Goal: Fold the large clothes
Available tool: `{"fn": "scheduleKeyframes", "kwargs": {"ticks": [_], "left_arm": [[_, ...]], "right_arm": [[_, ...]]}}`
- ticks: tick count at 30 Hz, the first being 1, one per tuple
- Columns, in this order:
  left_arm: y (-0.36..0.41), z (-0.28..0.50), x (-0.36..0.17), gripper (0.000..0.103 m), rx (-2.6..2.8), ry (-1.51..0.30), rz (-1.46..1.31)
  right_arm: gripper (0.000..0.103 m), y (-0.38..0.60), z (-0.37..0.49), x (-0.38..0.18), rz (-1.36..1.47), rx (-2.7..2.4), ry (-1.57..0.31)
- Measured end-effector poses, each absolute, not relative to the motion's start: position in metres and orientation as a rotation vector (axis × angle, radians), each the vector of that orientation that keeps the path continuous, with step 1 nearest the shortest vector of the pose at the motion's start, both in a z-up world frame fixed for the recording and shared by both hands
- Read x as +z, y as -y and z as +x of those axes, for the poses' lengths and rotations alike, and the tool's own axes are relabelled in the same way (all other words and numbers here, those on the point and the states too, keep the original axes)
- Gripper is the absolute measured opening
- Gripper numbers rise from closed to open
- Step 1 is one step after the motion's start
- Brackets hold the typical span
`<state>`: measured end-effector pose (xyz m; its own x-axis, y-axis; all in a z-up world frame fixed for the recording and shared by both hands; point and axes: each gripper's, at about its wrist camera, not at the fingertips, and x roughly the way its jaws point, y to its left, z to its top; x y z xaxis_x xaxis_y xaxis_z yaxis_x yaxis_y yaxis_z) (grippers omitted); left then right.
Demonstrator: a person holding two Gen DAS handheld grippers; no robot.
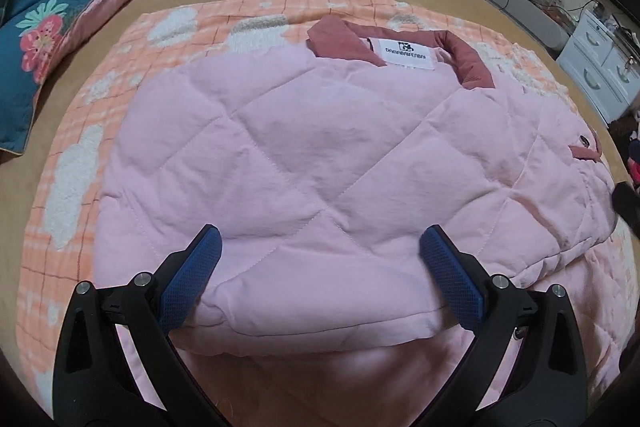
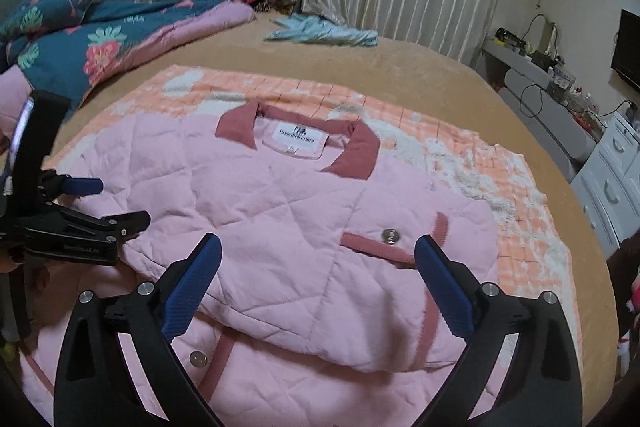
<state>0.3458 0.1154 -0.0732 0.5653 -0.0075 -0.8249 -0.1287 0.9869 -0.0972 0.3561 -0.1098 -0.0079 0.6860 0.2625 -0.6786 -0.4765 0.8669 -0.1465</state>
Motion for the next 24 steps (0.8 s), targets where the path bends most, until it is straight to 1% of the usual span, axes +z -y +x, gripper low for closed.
{"fn": "scheduleKeyframes", "kwargs": {"ticks": [8,15,21,24], "left_arm": [[-0.118,0.346,-0.076,0.095,0.073,-0.962,-0.164],[-0.116,0.347,-0.078,0.095,0.077,-0.96,-0.146],[-0.115,0.345,-0.078,0.095,0.082,-0.955,-0.147],[-0.113,0.341,-0.073,0.095,0.082,-0.951,-0.144]], "right_arm": [[0.097,0.093,0.376,-0.051,-0.375,0.439,-0.848],[0.099,0.1,0.394,-0.077,-0.254,0.439,-0.946],[0.099,0.098,0.392,-0.085,-0.245,0.425,-0.942],[0.099,0.1,0.385,-0.079,-0.242,0.412,-0.93]]}}
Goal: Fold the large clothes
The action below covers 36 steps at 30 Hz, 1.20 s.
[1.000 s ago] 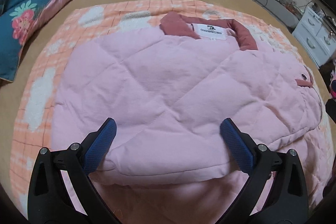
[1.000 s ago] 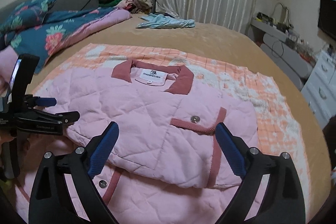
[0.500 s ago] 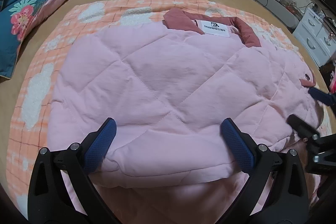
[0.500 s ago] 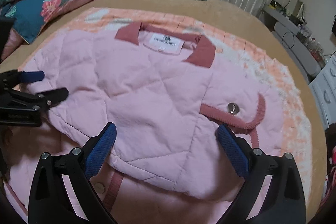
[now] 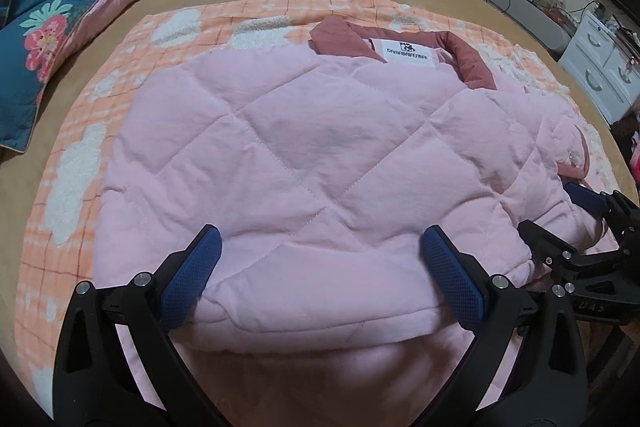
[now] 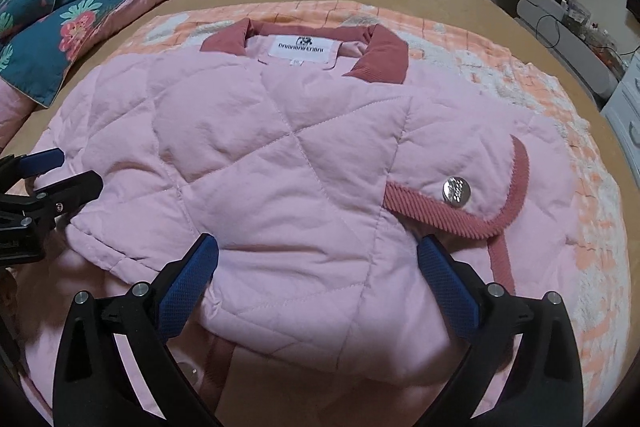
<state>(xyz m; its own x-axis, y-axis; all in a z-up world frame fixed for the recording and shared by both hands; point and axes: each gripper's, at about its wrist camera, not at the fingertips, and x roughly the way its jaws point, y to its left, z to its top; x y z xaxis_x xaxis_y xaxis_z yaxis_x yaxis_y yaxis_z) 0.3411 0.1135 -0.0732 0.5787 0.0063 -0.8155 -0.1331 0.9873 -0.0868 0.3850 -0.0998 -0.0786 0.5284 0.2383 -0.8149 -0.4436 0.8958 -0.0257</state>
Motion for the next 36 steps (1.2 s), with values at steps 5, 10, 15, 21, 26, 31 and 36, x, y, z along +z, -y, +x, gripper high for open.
{"fn": "scheduleKeyframes", "kwargs": {"ticks": [5,10,15,21,26,31,36], "left_arm": [[-0.115,0.333,-0.066,0.095,0.078,-0.944,-0.158],[-0.113,0.327,-0.058,0.095,0.077,-0.94,-0.16],[-0.11,0.318,-0.047,0.095,0.067,-0.928,-0.163],[-0.102,0.305,-0.03,0.095,0.045,-0.9,-0.162],[-0.098,0.293,-0.013,0.095,0.031,-0.866,-0.163],[-0.092,0.279,0.004,0.095,0.022,-0.835,-0.155],[-0.088,0.265,0.017,0.095,0.015,-0.808,-0.154]], "right_arm": [[0.099,0.109,0.367,-0.061,-0.204,0.411,-0.883],[0.099,0.118,0.353,-0.041,-0.163,0.414,-0.836],[0.099,0.128,0.34,-0.028,-0.135,0.417,-0.806],[0.099,0.148,0.323,-0.017,-0.097,0.391,-0.786],[0.099,0.163,0.306,0.0,-0.08,0.379,-0.753],[0.099,0.177,0.291,0.015,-0.067,0.367,-0.724],[0.099,0.191,0.274,0.03,-0.05,0.353,-0.687]]}}
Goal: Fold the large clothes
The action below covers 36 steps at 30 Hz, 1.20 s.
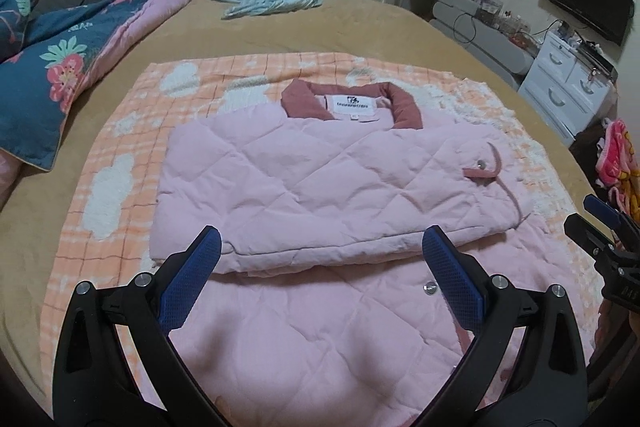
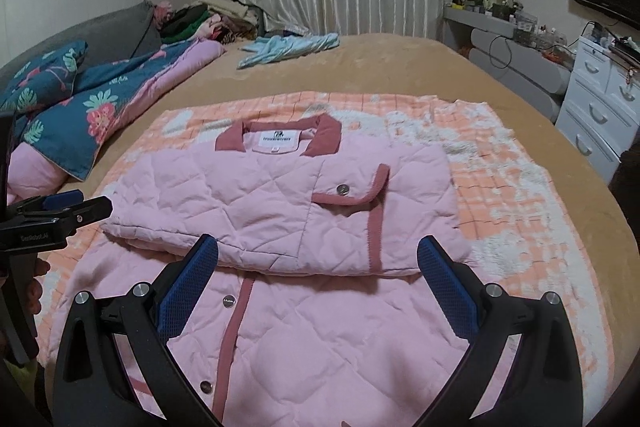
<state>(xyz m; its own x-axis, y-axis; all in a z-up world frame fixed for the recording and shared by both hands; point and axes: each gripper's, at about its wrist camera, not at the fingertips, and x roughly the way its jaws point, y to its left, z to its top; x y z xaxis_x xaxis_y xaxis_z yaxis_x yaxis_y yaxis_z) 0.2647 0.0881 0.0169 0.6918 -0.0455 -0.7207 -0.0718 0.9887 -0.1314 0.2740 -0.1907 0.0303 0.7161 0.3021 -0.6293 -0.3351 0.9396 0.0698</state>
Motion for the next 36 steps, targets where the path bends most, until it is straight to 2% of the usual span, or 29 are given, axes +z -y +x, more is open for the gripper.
{"fn": "scheduleKeyframes", "kwargs": {"ticks": [15,36], "left_arm": [[-0.074,0.219,0.051,0.095,-0.016,-0.711,-0.159],[-0.072,0.16,0.052,0.095,-0.019,-0.65,-0.189]], "right_arm": [[0.099,0.222,0.229,0.069,-0.022,0.305,-0.558],[0.099,0.26,0.165,0.084,-0.007,0.263,-0.469]]}}
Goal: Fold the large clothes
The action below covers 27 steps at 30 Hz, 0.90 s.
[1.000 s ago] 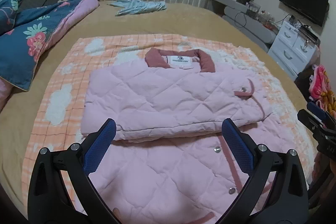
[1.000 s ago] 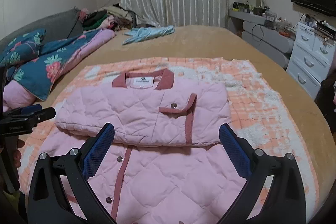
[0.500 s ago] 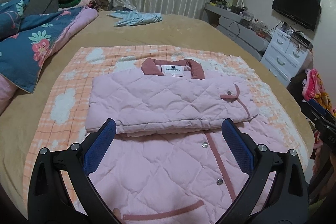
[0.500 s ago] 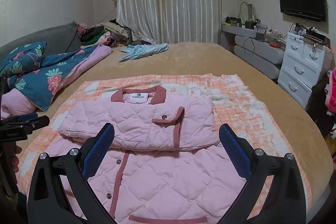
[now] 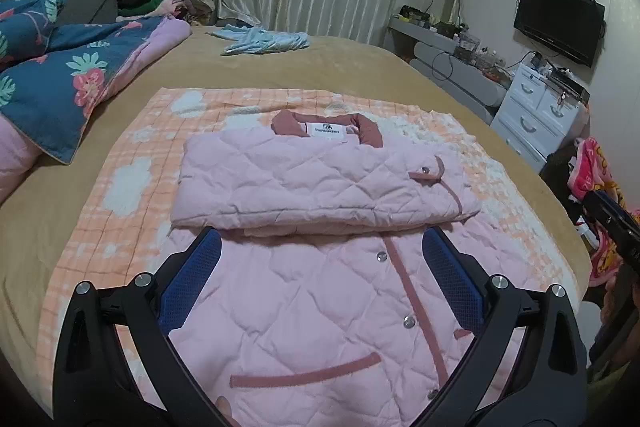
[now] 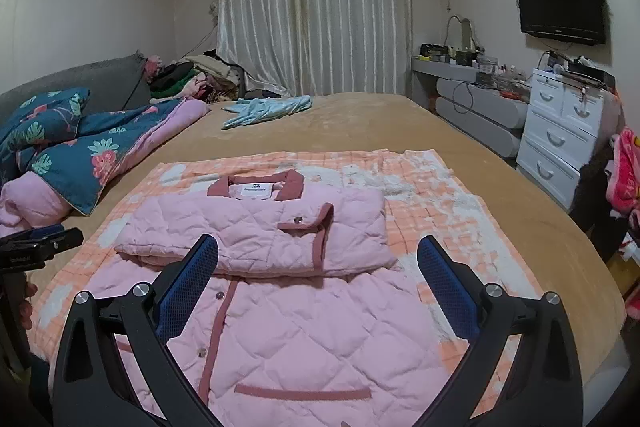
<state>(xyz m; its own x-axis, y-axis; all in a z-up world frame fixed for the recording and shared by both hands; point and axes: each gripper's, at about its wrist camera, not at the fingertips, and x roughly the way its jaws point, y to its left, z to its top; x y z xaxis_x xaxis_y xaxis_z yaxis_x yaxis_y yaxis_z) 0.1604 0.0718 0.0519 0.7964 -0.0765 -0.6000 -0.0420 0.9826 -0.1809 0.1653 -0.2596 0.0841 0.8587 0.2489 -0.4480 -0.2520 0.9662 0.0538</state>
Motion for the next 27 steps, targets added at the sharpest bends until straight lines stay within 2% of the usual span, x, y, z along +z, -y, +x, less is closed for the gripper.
{"fn": "scheduleKeyframes", "kwargs": {"ticks": [14,27], "left_arm": [[-0.076,0.129,0.022,0.095,0.001,-0.664,-0.185],[-0.091,0.108,-0.01,0.095,0.033,-0.716,-0.173]], "right_arm": [[0.099,0.285,0.141,0.056,-0.027,0.217,-0.496],[0.099,0.301,0.132,0.01,-0.047,0.201,-0.599]]}}
